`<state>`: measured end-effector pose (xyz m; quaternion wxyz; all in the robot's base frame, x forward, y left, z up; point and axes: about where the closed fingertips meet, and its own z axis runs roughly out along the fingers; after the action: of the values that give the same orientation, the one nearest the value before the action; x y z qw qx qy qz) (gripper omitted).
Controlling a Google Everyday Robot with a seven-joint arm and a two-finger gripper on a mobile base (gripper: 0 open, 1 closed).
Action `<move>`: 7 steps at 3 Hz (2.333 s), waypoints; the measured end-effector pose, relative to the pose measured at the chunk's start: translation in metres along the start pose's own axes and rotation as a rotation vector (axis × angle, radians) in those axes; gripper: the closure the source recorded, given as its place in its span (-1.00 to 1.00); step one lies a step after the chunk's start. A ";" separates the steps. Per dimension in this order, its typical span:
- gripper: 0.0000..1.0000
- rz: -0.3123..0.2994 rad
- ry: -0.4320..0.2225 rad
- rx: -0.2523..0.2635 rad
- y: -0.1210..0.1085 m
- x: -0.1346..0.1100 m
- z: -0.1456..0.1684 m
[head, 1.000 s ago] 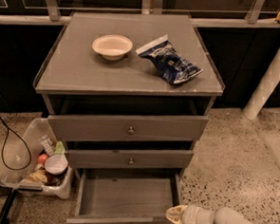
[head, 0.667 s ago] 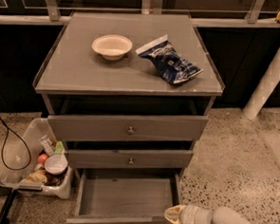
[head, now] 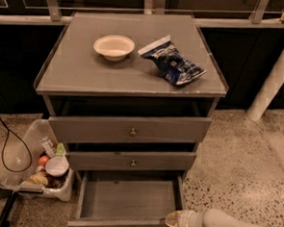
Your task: Close bottom drawer
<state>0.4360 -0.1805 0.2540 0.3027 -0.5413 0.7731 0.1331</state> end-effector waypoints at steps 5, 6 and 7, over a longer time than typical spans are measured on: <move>1.00 -0.083 0.090 -0.111 0.049 0.044 0.037; 1.00 -0.083 0.090 -0.111 0.049 0.044 0.037; 1.00 -0.038 0.096 -0.131 0.042 0.060 0.076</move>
Offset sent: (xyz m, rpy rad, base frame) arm -0.0146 -0.0147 -0.1041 -0.1520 0.0562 0.1362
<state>0.4082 -0.1694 0.1530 0.2317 -0.5802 0.7660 0.1515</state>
